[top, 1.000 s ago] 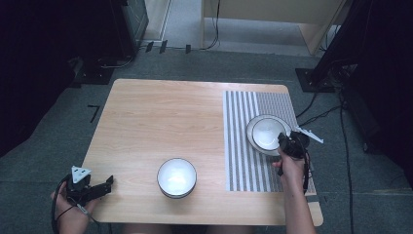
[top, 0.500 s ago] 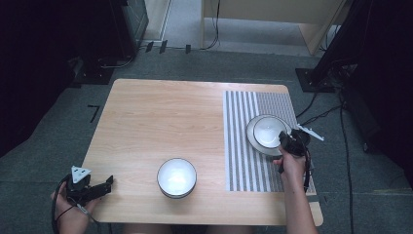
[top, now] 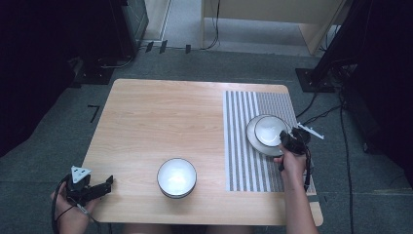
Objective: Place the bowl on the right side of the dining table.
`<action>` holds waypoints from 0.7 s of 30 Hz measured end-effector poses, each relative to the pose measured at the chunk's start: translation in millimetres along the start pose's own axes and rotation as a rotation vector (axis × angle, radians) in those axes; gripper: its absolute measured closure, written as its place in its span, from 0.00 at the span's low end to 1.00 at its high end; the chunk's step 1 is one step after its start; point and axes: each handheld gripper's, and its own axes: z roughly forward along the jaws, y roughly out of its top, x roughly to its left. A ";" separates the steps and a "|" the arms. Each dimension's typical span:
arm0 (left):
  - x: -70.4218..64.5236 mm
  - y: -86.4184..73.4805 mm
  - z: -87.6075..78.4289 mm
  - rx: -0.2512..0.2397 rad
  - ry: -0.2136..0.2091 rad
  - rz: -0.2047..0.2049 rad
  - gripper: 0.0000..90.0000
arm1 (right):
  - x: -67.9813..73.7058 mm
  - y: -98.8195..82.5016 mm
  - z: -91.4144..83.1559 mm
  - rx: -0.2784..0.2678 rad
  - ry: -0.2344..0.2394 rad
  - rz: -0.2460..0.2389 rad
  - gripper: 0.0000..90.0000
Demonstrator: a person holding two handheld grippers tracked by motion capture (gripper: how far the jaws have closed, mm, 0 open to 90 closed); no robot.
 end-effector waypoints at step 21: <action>-0.2 -0.1 -0.1 0.000 0.003 -0.003 0.09 | -5.6 2.1 4.7 -0.002 0.013 0.075 0.91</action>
